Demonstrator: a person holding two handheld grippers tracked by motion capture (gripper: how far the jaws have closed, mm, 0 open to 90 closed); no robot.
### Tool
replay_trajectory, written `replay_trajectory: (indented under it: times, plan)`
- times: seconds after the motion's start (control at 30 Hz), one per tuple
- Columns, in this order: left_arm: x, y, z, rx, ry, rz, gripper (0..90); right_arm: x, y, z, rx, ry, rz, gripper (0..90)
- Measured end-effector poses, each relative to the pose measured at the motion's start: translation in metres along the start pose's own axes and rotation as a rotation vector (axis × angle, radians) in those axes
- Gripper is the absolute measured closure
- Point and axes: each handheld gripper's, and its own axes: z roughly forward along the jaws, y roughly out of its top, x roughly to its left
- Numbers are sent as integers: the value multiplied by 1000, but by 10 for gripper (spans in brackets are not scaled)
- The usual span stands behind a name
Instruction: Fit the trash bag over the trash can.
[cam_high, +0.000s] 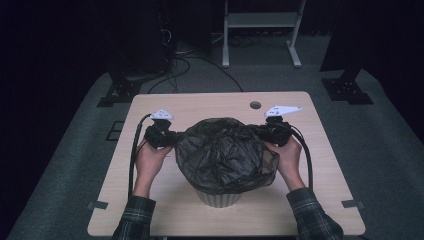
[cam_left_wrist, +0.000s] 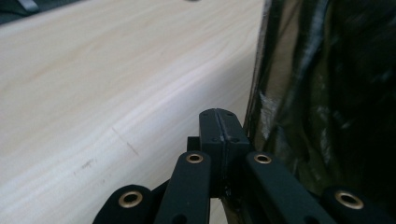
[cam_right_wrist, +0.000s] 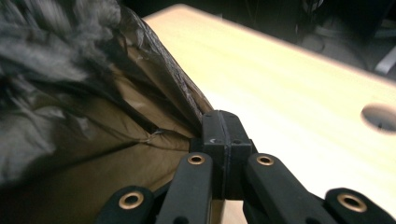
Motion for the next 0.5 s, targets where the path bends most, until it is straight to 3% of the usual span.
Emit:
replay_trajectory:
  times: [0.07, 0.17, 0.27, 0.43, 0.5]
  plan:
    - [1, -5, 1, 9, 4, -3, 900, -1, -5, 3, 16, 4, 6, 896]
    - [2, -10, -2, -8, -5, -11, 900, -3, -8, -6, -8, 3, 17, 718]
    - [1, -12, -10, -26, -7, -12, 900, -6, -6, -29, -57, 21, 39, 614]
    - [-1, -17, -21, -52, -8, -6, 900, 3, -6, -76, -110, 57, -3, 501]
    - [-3, -19, -27, -68, -16, -7, 900, 12, -9, -92, -130, 115, -17, 472]
